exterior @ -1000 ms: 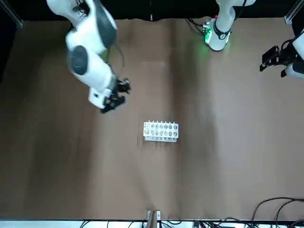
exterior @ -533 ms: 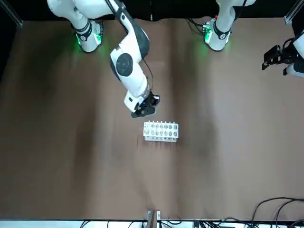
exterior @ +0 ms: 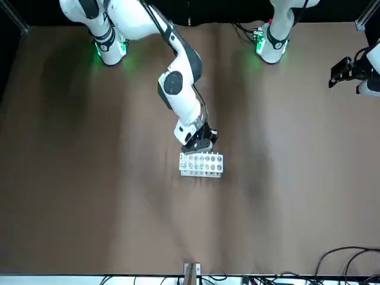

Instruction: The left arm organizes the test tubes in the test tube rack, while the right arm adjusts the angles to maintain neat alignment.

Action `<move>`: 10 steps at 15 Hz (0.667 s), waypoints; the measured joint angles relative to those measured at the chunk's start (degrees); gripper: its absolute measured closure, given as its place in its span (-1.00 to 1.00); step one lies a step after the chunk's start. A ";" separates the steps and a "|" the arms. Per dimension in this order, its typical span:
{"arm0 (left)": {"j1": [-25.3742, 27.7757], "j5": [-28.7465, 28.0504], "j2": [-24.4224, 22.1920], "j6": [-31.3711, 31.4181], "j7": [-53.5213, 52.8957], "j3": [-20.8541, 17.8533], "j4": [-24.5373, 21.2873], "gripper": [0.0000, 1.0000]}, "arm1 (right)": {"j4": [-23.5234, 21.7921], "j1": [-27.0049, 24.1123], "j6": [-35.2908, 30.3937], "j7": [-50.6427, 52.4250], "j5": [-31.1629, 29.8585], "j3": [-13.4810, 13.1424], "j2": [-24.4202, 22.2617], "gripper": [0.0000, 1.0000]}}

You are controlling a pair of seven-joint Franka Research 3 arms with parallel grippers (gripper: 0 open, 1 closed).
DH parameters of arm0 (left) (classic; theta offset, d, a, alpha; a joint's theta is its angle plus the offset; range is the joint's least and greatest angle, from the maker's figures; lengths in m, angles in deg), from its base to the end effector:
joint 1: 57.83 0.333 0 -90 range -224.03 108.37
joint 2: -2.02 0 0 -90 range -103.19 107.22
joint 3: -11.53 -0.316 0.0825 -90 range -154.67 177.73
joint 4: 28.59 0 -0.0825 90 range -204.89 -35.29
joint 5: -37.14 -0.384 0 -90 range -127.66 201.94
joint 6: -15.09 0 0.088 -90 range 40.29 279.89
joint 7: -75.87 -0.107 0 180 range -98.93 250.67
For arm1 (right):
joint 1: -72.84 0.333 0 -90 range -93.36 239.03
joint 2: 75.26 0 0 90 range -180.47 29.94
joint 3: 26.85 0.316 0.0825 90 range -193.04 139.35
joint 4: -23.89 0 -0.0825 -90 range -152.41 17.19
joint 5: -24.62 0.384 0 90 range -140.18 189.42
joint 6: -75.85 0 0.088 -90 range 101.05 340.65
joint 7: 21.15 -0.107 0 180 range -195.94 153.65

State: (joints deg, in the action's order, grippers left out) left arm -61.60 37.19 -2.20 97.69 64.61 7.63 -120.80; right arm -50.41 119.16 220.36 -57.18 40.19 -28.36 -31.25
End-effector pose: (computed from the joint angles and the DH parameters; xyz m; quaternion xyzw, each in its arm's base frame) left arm 0.5175 0.0025 0.6352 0.9942 -0.0971 -0.0466 0.0076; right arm 0.5526 0.5535 0.3362 -0.9698 0.0098 -0.1107 0.2172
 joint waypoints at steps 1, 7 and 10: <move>0.10 0.00 0.00 0.04 0.31 -0.05 0.20 -1.00 | 0.66 0.04 2.00 0.06 -0.52 -0.03 1.45 0.98; 0.73 0.00 0.33 0.16 6.09 0.20 0.62 -1.00 | 2.57 -0.11 4.92 0.06 -2.56 -0.76 3.70 0.98; 5.97 0.03 0.53 0.94 6.99 6.73 0.62 -1.00 | 2.71 -0.13 4.92 0.06 -3.33 -0.89 3.72 0.98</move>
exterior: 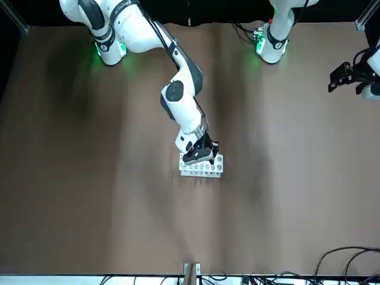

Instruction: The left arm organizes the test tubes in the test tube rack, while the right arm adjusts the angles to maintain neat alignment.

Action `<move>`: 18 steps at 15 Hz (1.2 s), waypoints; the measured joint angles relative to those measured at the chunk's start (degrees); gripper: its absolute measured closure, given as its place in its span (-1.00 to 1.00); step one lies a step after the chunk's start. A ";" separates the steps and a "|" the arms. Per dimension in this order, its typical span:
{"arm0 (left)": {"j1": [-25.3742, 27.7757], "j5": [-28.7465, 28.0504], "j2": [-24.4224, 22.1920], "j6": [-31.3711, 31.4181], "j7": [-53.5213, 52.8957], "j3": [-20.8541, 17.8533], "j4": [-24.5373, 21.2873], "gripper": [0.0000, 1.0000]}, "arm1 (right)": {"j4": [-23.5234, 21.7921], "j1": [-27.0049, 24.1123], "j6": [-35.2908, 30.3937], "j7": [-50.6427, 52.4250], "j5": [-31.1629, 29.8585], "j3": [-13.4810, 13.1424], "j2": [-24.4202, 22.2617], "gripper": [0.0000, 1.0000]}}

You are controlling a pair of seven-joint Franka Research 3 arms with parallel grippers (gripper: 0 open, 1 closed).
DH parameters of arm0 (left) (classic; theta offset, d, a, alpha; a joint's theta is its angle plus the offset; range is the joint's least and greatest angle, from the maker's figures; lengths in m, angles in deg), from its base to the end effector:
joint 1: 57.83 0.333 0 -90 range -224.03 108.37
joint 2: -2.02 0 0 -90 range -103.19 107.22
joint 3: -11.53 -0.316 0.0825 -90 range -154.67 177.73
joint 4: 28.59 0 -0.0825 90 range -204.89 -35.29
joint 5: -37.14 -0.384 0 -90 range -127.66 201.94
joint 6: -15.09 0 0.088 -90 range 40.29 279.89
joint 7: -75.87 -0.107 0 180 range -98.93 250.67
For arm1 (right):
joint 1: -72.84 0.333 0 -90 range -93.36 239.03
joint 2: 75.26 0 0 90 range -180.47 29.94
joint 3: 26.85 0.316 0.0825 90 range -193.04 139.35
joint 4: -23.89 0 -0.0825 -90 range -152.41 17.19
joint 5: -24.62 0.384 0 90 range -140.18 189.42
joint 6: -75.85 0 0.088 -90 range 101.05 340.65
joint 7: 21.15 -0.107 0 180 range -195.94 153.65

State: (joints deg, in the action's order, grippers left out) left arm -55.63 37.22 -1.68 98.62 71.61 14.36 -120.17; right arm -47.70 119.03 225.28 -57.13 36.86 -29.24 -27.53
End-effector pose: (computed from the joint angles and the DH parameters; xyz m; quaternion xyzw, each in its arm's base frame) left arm 0.5222 -0.0068 0.6369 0.9984 -0.0426 -0.0380 0.0003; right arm 0.5691 0.5539 0.3200 -0.9638 -0.0017 -0.1583 0.2147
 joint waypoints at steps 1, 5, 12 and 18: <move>2.68 0.01 -0.02 0.05 0.13 3.19 0.01 -1.00 | 0.00 -0.01 -0.06 0.00 -0.79 -0.05 0.01 0.98; 5.72 0.01 -0.02 0.10 0.34 6.69 0.09 -1.00 | 0.00 -0.13 -1.09 -0.01 -4.93 -0.21 0.05 0.98; 5.98 0.01 -0.02 0.09 0.34 6.71 0.21 -1.00 | 0.00 -0.59 -1.75 0.01 -6.78 -0.47 0.17 0.98; 6.23 0.01 0.01 0.74 0.35 6.57 0.52 -1.00 | -0.01 -0.60 -1.75 0.01 -6.80 -0.49 0.83 0.98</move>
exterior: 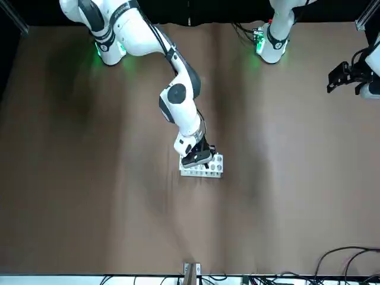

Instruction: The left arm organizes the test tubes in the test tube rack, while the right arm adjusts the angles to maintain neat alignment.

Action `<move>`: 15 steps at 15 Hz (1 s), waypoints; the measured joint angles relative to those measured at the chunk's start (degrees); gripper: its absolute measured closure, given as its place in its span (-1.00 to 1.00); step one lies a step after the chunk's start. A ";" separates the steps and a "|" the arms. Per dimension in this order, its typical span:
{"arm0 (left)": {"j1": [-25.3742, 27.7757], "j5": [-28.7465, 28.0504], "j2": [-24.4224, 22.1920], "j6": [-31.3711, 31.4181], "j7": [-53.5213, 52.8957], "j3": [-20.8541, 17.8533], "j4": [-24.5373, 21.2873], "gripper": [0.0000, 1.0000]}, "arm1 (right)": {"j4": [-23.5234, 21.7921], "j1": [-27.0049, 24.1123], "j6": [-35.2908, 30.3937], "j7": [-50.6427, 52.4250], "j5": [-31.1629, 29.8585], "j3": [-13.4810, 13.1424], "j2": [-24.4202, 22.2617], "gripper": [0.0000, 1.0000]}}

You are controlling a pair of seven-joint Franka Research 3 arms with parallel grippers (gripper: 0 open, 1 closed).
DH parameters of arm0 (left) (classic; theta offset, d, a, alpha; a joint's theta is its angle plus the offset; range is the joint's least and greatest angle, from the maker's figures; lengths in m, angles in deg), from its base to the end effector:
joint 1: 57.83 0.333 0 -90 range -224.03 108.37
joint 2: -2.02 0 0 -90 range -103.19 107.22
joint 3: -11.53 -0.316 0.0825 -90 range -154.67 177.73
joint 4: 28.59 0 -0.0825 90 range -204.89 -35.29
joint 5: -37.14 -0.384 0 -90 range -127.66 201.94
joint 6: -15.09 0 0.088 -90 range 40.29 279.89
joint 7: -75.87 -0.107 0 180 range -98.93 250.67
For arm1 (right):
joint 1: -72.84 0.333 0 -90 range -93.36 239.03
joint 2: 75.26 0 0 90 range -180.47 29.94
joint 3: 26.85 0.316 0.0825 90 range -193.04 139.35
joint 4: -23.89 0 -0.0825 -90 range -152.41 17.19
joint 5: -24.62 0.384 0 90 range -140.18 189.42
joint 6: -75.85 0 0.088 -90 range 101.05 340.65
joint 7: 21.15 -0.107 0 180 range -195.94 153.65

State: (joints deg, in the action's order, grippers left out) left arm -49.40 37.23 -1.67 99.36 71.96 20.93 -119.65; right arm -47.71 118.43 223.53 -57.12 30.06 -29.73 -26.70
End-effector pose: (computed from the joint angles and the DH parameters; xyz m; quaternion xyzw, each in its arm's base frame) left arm 0.5240 -0.0121 0.6416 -0.9987 0.0423 0.0276 0.0038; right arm 0.5749 0.5454 0.3050 -0.9703 -0.0369 -0.1729 0.1650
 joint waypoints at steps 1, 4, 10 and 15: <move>0.11 0.00 0.06 0.30 0.00 -0.04 0.00 -1.00 | 0.00 0.00 0.00 0.00 0.00 0.00 0.07 0.98; 0.22 0.00 0.14 0.81 0.00 -0.06 0.00 -1.00 | 0.00 0.00 0.00 0.01 -0.07 -0.04 0.14 0.98; 0.21 0.00 0.14 2.22 0.57 0.12 0.00 -1.00 | -0.01 -0.10 -0.18 0.04 -2.08 -0.54 0.16 0.98; 0.20 0.00 0.14 2.55 2.84 0.21 0.00 -1.00 | 0.20 -0.34 -2.60 0.79 -2.41 -0.60 0.11 0.98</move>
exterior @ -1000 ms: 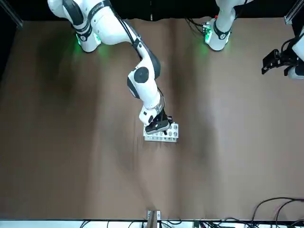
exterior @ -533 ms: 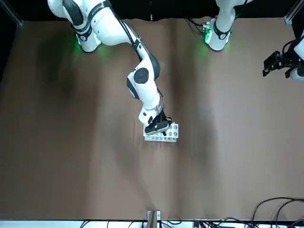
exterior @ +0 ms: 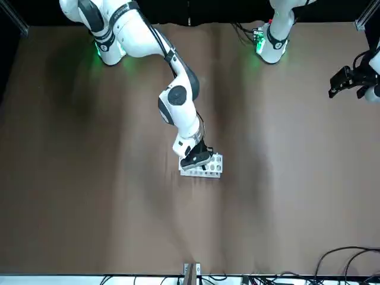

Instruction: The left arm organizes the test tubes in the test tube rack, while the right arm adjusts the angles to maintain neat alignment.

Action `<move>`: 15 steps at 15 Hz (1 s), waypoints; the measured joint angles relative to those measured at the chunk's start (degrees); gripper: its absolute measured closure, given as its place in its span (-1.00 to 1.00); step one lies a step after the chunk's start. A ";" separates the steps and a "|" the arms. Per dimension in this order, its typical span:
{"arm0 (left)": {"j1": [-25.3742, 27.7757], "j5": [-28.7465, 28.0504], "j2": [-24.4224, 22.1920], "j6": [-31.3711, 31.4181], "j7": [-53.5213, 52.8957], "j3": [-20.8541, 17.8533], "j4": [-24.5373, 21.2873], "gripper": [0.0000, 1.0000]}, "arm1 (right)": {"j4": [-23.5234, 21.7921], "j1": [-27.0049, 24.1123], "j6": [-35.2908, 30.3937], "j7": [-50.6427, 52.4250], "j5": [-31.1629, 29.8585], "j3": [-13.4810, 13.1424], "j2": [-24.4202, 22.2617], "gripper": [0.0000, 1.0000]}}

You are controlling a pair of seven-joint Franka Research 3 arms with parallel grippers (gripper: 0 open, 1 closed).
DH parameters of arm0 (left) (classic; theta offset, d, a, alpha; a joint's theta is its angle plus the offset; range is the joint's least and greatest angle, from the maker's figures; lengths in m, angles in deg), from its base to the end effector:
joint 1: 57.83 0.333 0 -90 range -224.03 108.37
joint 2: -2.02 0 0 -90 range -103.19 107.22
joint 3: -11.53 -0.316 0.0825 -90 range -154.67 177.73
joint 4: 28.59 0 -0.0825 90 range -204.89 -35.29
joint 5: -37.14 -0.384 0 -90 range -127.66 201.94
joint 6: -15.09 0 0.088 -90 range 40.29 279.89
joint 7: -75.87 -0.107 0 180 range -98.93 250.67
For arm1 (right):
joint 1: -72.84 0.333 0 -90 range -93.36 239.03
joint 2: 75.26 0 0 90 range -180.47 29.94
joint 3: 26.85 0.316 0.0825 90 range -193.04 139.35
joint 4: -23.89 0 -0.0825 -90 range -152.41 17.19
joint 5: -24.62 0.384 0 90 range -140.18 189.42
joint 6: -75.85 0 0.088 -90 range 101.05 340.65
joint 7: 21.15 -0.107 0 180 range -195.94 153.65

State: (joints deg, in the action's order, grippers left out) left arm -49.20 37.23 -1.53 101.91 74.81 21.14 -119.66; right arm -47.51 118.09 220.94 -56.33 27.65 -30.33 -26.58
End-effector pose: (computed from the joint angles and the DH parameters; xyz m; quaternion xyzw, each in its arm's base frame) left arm 0.5297 -0.0123 0.6440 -0.9998 0.0176 0.0065 0.0044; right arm 0.5800 0.5370 0.2996 -0.9747 -0.0532 -0.1704 0.1348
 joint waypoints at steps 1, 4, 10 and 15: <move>0.00 0.00 0.00 0.02 0.00 0.00 0.00 -1.00 | 0.12 -0.15 -0.76 0.14 0.00 -0.01 -0.02 0.98; 0.00 0.00 0.02 0.02 0.01 0.00 0.00 -1.00 | 0.27 -0.43 -1.35 0.37 0.00 -0.01 -0.02 0.98; -0.07 0.00 0.05 0.02 0.01 0.03 0.00 -1.00 | 0.44 -0.42 -1.62 0.37 0.01 0.01 -0.45 0.98; -0.10 0.00 0.05 0.03 0.01 0.05 0.00 -1.00 | 1.27 -0.39 -6.13 0.37 0.01 0.38 -1.36 0.98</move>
State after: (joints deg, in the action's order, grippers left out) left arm -49.30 37.23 -1.47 101.94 74.82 21.19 -119.65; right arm -46.24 117.70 214.80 -55.96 27.66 -29.95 -27.94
